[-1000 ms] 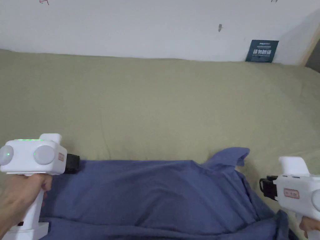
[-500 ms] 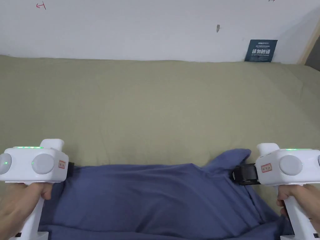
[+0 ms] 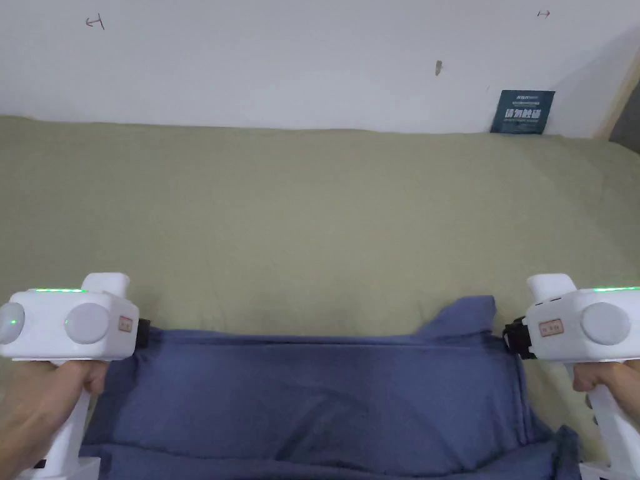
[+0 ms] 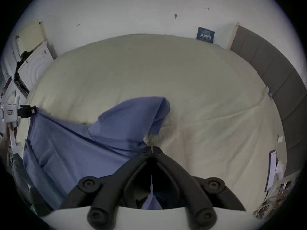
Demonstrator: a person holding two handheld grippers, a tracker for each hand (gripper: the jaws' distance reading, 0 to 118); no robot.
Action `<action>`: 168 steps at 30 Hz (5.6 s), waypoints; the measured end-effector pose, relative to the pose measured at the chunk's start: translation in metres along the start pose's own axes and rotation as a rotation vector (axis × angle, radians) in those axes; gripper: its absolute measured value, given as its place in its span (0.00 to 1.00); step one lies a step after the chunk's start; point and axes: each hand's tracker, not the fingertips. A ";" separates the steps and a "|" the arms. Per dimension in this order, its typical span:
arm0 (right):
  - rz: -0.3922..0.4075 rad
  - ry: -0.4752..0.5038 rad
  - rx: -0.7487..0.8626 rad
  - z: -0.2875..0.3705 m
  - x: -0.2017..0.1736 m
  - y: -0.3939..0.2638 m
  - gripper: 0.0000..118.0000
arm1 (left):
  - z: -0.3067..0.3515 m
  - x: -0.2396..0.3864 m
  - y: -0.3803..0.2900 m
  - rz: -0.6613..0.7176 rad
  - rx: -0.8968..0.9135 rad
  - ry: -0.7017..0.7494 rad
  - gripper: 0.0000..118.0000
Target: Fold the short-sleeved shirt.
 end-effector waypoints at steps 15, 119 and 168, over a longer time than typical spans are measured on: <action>-0.042 0.058 0.201 0.117 0.009 -0.047 0.00 | 0.135 -0.027 -0.057 0.001 0.171 -0.075 0.04; 0.077 -0.003 0.659 0.209 -0.210 -0.227 0.00 | 0.152 -0.182 -0.170 0.583 -0.141 -0.575 0.05; -0.042 -0.088 0.615 0.197 -0.163 -0.242 0.00 | 0.096 0.027 -0.165 0.227 -0.283 -0.649 0.00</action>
